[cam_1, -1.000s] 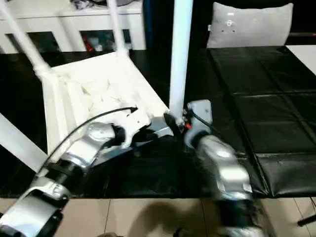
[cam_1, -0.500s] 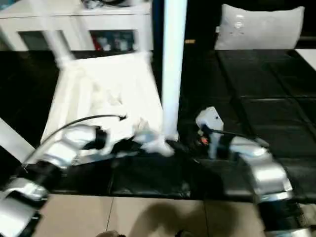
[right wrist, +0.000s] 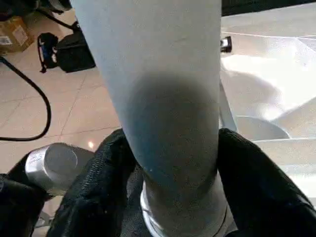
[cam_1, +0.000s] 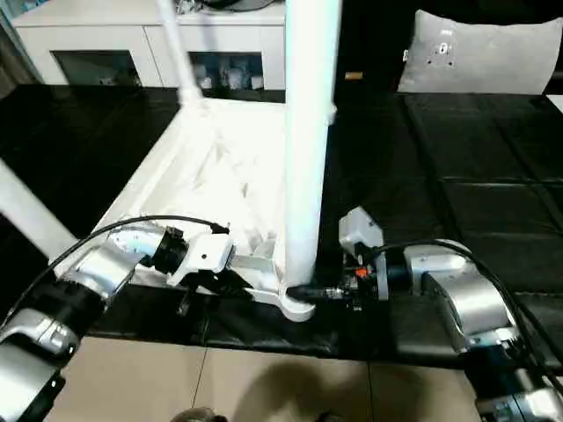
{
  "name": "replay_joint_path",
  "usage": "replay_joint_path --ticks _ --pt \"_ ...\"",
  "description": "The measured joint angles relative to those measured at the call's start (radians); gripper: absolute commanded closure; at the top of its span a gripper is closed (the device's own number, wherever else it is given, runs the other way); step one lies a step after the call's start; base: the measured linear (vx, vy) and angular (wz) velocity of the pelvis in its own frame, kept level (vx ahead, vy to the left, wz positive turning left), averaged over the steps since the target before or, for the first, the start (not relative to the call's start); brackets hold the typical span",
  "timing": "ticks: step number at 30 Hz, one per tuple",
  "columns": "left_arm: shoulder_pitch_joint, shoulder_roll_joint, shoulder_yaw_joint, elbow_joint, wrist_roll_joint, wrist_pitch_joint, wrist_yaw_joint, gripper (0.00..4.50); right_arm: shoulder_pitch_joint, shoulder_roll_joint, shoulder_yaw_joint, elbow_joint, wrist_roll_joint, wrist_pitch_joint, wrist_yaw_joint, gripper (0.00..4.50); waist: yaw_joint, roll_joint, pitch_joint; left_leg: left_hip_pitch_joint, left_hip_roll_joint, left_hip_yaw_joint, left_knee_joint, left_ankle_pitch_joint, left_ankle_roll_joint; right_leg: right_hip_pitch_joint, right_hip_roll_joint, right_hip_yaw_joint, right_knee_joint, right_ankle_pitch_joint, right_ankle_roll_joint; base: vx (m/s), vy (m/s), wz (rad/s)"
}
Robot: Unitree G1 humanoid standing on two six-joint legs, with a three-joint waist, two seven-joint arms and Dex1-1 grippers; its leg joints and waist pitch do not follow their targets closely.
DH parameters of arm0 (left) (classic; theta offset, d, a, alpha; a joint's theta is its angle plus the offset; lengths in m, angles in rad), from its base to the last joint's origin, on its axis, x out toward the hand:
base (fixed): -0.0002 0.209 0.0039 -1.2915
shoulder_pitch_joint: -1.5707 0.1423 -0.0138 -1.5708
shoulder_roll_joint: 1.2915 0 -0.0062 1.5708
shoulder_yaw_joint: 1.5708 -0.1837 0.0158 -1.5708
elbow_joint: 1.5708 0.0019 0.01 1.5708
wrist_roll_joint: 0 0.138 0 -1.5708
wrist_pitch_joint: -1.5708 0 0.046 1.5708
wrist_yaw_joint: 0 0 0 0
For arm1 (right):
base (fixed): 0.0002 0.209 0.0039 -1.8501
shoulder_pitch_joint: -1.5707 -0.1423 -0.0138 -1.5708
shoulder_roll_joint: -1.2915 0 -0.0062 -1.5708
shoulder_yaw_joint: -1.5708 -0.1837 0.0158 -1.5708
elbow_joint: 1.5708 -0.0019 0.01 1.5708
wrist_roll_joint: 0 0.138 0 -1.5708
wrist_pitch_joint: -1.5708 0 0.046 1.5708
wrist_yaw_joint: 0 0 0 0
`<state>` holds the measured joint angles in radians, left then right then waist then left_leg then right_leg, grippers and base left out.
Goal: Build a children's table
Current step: Rotate leg to tighten
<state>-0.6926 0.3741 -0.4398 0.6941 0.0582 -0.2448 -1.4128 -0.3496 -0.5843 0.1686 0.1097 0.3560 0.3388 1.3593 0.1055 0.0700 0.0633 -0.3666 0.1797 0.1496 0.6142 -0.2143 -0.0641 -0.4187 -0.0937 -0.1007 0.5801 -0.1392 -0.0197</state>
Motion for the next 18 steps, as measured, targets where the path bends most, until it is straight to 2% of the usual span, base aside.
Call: replay_joint_path --ticks 3,4,6,13,15,18 --pt "-0.003 0.000 -0.001 0.001 0.002 -0.004 -0.004 4.50 -0.006 0.000 0.000 0.010 0.002 0.002 0.001 2.16 0.001 0.000 0.000 0.000 0.000 0.000 0.000 0.000 0.000 0.000 0.000 0.000 0.000 0.000 0.000 0.000 0.000 0.00" --pt "-0.003 -0.001 -0.001 0.003 0.002 -0.004 -0.004 4.50 -0.006 0.000 0.000 0.010 0.003 0.005 0.001 2.39 0.001 0.000 0.000 0.000 0.000 0.001 0.000 0.000 0.000 0.000 0.000 0.000 0.000 0.000 0.000 0.000 0.000 0.00" --pt "-0.006 -0.002 -0.001 0.010 -0.002 -0.003 -0.006 4.50 -0.006 0.000 -0.001 0.010 0.006 0.012 0.000 2.46 0.003 0.000 0.000 0.000 0.000 0.001 0.000 0.000 0.000 0.000 0.000 0.000 0.000 0.000 0.000 0.000 0.000 0.00" --pt "0.000 -0.001 0.014 -0.004 -0.019 0.081 -0.002 4.50 0.035 0.034 -0.027 -0.054 0.032 0.103 -0.082 2.54 0.004 0.000 0.000 0.001 0.000 0.001 0.000 0.000 0.000 0.000 0.000 0.000 0.000 0.000 0.000 0.000 0.000 0.00" --pt "0.010 -0.001 0.034 -0.025 -0.014 0.153 0.044 4.50 0.037 0.076 -0.036 -0.075 0.017 0.132 -0.182 2.54 -0.004 0.000 0.000 0.002 0.002 0.001 0.000 0.001 -0.003 0.000 0.001 0.000 0.001 -0.002 0.003 0.000 0.000 0.00" --pt "0.016 -0.009 0.052 -0.056 0.000 0.247 0.121 4.50 0.037 0.140 -0.057 -0.088 -0.016 0.167 -0.322 2.54 -0.033 -0.001 0.001 0.004 0.002 0.001 0.000 0.001 -0.010 0.000 0.001 0.001 0.000 -0.002 0.003 0.000 0.000 0.00"
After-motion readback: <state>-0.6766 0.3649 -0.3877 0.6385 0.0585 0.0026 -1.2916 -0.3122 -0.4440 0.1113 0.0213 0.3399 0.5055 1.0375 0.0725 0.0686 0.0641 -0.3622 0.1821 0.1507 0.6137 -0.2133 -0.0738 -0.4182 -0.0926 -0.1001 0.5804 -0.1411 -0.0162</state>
